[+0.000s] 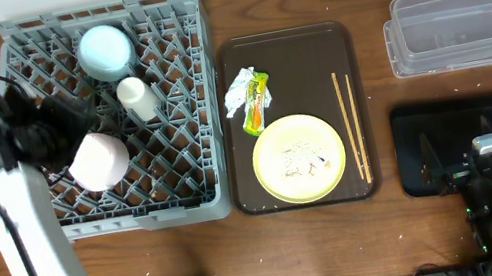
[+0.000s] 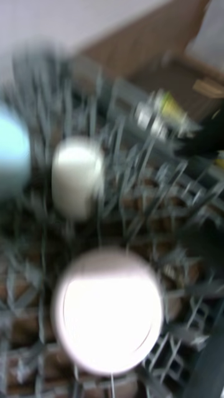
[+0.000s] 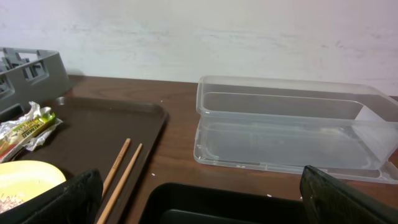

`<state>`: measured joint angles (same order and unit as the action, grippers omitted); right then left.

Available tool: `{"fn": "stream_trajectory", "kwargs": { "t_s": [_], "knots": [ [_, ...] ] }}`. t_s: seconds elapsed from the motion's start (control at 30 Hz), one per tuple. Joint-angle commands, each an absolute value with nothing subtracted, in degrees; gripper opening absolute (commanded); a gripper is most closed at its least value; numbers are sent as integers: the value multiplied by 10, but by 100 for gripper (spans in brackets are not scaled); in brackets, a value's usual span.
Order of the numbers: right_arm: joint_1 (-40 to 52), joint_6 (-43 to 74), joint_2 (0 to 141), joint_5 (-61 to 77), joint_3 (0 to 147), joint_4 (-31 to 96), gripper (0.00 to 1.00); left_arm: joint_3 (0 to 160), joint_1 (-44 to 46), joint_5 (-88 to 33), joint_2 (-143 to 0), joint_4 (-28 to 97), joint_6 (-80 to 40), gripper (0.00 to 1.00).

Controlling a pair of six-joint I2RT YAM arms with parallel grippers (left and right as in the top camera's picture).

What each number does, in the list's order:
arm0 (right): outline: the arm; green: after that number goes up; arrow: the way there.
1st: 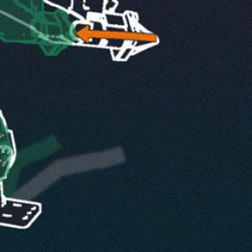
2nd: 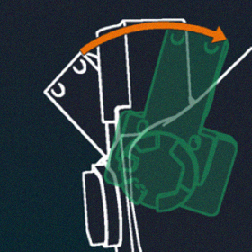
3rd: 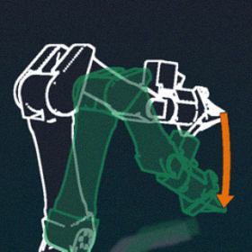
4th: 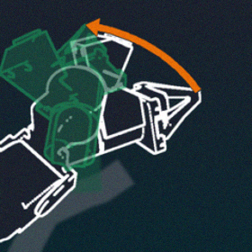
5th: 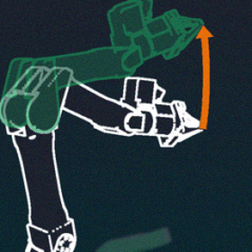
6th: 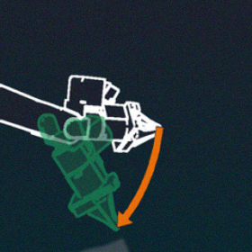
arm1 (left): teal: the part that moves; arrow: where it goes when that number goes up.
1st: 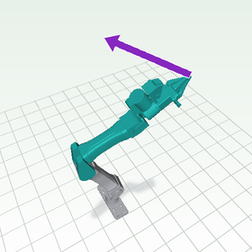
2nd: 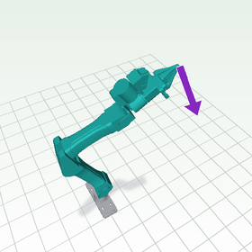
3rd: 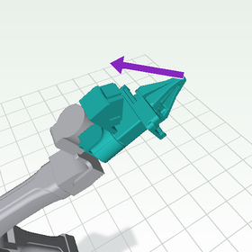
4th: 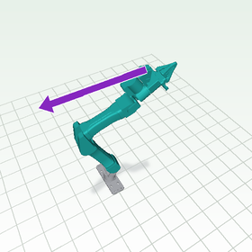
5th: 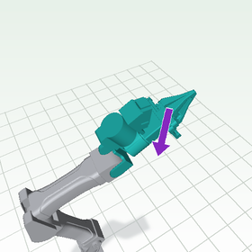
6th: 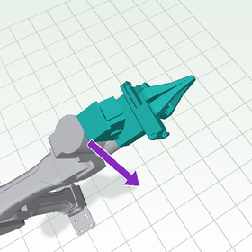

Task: Sort waste into correct bins and load items into the dishwasher
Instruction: 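Move the left gripper over the tray to the chopsticks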

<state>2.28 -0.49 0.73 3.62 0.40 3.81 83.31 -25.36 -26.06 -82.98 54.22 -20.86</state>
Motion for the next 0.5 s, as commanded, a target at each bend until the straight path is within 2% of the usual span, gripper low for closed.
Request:
{"fn": "stream_trajectory", "kwargs": {
  "t_s": [0.0, 0.07, 0.13, 0.2, 0.23, 0.3, 0.4, 0.47],
  "knots": [
    [29, -9, 6, 35, 3, 40, 99, 844, -208, -395, -773, 565, -204, 77],
    [29, -9, 6, 35, 3, 40, 99, 844, -165, -421, -763, 570, -204, 78],
    [29, -9, 6, 35, 3, 40, 99, 844, -71, -414, -766, 565, -202, 78],
    [29, -9, 6, 35, 3, 40, 99, 844, 0, -365, -774, 553, -202, 79],
    [29, -9, 6, 35, 3, 40, 99, 845, 67, -296, -788, 540, -205, 78],
    [29, -9, 6, 35, 3, 40, 99, 852, 142, -212, -817, 538, -208, 77],
    [29, -9, 6, 35, 3, 41, 99, 904, 210, -149, -890, 584, -180, 77],
    [29, -9, 6, 35, 3, 40, 99, 1011, 247, -95, -997, 701, -130, 77]
  ]
}}
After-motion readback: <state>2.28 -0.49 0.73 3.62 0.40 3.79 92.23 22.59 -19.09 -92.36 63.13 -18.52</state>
